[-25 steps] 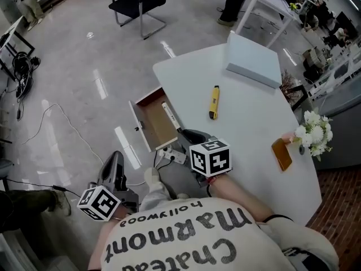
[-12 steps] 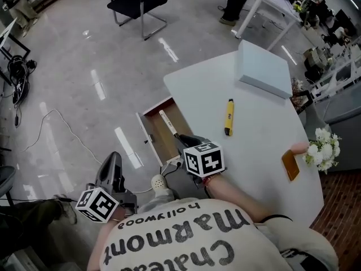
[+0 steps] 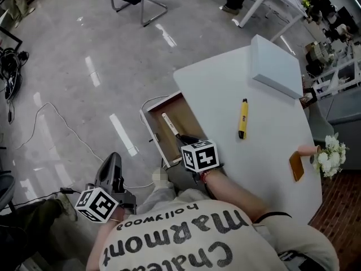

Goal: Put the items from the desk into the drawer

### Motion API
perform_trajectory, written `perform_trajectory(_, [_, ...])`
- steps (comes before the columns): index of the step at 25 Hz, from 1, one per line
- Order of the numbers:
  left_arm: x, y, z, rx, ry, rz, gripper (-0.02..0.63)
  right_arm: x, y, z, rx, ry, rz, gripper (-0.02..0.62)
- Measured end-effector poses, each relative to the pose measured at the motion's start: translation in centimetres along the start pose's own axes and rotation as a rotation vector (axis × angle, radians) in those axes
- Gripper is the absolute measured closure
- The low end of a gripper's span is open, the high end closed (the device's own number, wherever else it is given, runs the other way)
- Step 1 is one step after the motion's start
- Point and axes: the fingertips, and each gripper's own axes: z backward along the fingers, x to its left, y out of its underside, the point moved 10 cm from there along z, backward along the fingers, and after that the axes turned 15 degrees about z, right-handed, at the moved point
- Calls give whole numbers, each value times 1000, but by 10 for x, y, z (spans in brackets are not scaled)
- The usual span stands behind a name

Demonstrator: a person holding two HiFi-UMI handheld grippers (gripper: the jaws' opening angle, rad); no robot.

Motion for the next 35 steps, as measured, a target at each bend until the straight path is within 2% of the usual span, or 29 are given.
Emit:
perform_trajectory(13, [63, 16, 1, 80, -114, 93, 604, -6, 42, -87, 253, -1, -36, 520])
perform_trajectory(23, [97, 26, 10, 79, -168, 155, 604, -18, 62, -134, 427, 44, 26, 519])
perform_trajectory(35, [117, 38, 31, 36, -210, 198, 604, -13, 71, -171, 516, 40, 72, 520])
